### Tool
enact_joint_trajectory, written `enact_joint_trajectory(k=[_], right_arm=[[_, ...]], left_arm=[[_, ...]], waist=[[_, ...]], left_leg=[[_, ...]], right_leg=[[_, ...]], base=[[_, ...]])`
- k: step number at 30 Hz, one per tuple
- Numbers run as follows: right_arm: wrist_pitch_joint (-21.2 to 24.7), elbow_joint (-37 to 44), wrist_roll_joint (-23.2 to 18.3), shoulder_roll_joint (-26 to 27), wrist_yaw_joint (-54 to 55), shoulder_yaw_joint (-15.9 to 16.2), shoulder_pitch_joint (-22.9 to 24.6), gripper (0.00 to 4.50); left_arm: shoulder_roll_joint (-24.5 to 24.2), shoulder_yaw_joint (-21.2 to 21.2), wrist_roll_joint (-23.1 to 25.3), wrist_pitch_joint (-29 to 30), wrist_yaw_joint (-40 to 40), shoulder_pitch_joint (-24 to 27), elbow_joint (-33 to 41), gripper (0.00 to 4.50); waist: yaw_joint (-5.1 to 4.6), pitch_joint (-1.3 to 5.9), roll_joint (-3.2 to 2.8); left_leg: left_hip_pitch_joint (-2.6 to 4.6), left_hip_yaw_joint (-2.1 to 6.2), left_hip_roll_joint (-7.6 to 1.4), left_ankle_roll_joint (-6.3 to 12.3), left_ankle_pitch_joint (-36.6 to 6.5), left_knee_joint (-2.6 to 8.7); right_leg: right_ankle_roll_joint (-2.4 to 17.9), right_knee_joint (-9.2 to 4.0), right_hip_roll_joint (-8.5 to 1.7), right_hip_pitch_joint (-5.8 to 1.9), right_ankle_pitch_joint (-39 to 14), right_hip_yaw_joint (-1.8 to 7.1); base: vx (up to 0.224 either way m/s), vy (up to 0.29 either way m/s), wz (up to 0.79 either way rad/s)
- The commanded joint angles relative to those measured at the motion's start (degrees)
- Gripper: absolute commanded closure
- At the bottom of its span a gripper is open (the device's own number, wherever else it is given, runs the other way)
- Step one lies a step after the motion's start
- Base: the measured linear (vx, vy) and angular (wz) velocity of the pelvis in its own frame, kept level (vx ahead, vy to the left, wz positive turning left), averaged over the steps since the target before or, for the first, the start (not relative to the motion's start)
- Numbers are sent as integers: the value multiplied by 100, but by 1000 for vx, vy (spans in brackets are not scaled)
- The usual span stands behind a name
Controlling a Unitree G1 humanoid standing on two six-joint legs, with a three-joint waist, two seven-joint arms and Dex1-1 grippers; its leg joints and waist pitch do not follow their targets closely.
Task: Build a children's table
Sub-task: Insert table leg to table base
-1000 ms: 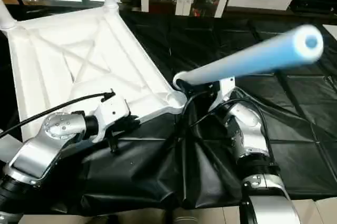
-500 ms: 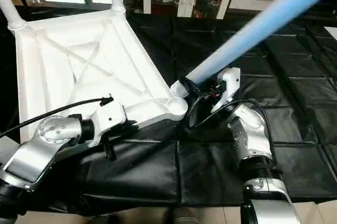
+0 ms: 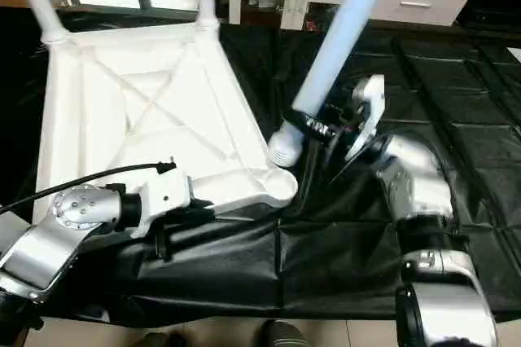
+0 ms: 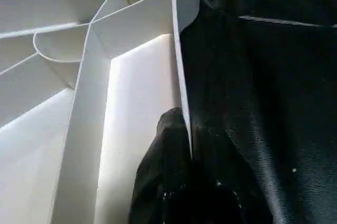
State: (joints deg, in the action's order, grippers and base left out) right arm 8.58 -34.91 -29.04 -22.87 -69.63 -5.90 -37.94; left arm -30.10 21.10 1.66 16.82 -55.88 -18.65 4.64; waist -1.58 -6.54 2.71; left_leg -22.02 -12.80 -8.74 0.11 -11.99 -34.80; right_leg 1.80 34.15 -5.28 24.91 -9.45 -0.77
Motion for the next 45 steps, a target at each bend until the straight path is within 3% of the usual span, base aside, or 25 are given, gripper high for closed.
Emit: enact_joint_trajectory(k=[1, 5, 6, 12, 17, 22, 37, 45], right_arm=[[239, 248, -227, -102, -145, -48, 21, 268], [960, 783, -482, -269, -527, 74, 294, 268], [959, 805, -463, -282, -556, 100, 320, 268], [811, 1060, -143, -473, -877, 371, 605, 268], [690, 1225, 35, -656, -985, 473, 738, 269], [314, 1045, 231, -659, -905, 453, 689, 269], [-430, 484, 699, -674, -1009, 616, 880, 269], [-289, 286, 636, -583, -858, 547, 1102, 269]], left_arm=[[91, 410, 18, -139, -185, 140, -208, 450], [98, 435, 41, -176, -195, 129, -260, 450], [98, 438, 41, -183, -192, 127, -265, 450], [114, 443, 122, -338, -170, 105, -341, 450], [103, 428, 185, -466, -179, 111, -430, 450], [94, 427, 188, -496, -220, 102, -470, 450], [33, 433, 224, -496, -314, 106, -494, 450], [34, 424, 247, -534, -293, 91, -538, 450]], waist=[[-21, 432, 58], [28, 418, 49], [34, 417, 51], [29, 408, 54], [31, 414, 48], [27, 404, 57], [20, 391, 48], [17, 403, 36]], left_leg=[[167, 179, -449, 1085, 67, 356], [176, 182, -443, 1004, 11, 367], [177, 184, -445, 997, 18, 368], [164, 192, -440, 874, -180, 374], [162, 190, -438, 924, -81, 364], [162, 192, -439, 852, -278, 370], [157, 197, -440, 867, -374, 376], [166, 205, -447, 779, -504, 394]], right_leg=[[1614, -229, -263, -292, -378, 174], [1525, -238, -254, -291, -530, 176], [1515, -241, -251, -291, -523, 172], [1467, -278, -260, -279, -765, 174], [1491, -259, -258, -282, -582, 172], [1446, -289, -265, -271, -871, 173], [1438, -303, -259, -269, -958, 165], [1403, -318, -255, -273, -1040, 161]], base=[[0, 0, 0], [0, 0, 0], [0, 0, 0], [0, 0, 0], [0, 0, 0], [0, 0, 0], [0, 0, 0], [0, 0, 0]])
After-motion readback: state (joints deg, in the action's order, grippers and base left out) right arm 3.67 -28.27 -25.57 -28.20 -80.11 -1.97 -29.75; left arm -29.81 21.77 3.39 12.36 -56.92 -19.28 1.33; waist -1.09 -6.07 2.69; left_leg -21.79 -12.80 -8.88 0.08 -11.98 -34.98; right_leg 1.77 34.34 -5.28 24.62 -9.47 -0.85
